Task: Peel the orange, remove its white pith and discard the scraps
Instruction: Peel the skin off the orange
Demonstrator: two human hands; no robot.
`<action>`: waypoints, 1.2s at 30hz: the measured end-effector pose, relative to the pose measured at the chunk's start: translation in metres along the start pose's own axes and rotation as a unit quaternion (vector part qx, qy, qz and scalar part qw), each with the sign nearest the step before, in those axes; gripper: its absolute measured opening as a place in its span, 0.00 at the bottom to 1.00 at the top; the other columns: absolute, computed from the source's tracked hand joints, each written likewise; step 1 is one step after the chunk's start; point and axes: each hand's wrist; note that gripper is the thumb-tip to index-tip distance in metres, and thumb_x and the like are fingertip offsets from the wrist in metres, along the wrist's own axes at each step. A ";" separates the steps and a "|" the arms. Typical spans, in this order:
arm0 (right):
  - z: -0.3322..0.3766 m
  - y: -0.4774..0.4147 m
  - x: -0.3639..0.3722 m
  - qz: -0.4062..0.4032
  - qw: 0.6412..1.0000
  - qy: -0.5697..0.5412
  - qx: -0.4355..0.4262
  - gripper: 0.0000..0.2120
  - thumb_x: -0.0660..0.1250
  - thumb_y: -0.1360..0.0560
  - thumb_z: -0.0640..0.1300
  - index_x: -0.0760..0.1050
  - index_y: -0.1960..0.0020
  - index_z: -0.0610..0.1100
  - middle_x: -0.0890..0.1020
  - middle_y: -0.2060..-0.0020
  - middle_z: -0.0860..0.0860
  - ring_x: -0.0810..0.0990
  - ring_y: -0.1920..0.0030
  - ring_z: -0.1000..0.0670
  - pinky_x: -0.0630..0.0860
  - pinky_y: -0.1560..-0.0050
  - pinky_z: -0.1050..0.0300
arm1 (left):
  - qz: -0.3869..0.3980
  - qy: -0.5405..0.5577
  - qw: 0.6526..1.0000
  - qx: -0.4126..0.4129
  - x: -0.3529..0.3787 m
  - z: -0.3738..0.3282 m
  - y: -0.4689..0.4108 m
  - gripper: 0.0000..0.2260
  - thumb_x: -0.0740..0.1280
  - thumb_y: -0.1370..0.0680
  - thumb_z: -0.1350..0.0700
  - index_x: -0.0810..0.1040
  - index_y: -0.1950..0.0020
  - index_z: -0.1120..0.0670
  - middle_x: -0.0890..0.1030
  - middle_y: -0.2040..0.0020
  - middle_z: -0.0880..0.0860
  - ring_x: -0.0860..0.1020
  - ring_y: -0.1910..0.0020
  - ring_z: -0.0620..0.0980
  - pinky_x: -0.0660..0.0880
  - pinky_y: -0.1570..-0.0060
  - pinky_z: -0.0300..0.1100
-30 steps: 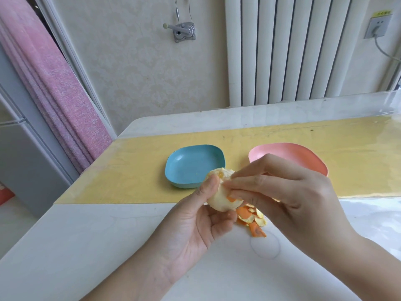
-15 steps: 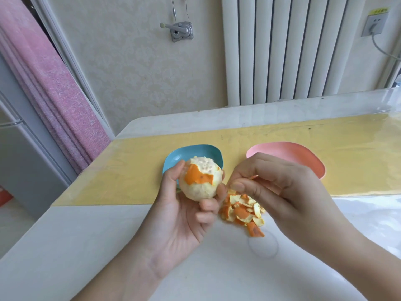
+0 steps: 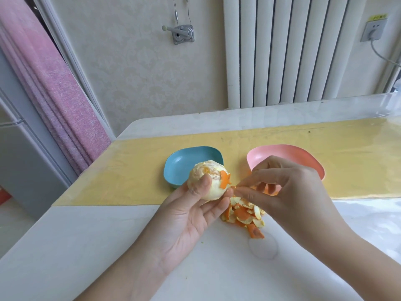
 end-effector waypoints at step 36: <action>0.028 0.005 0.007 -0.021 0.957 -0.252 0.143 0.05 0.72 0.32 0.37 0.79 0.62 0.46 0.83 0.66 0.53 0.82 0.64 0.57 0.77 0.63 0.67 | -0.037 -0.264 0.934 0.236 0.010 0.012 0.008 0.27 0.73 0.42 0.69 0.74 0.46 0.52 0.84 0.55 0.51 0.82 0.57 0.46 0.77 0.61 0.34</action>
Point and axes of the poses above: each hand's wrist, its own y-axis away from the middle knuckle, its own x-axis out of the palm, z = x × y
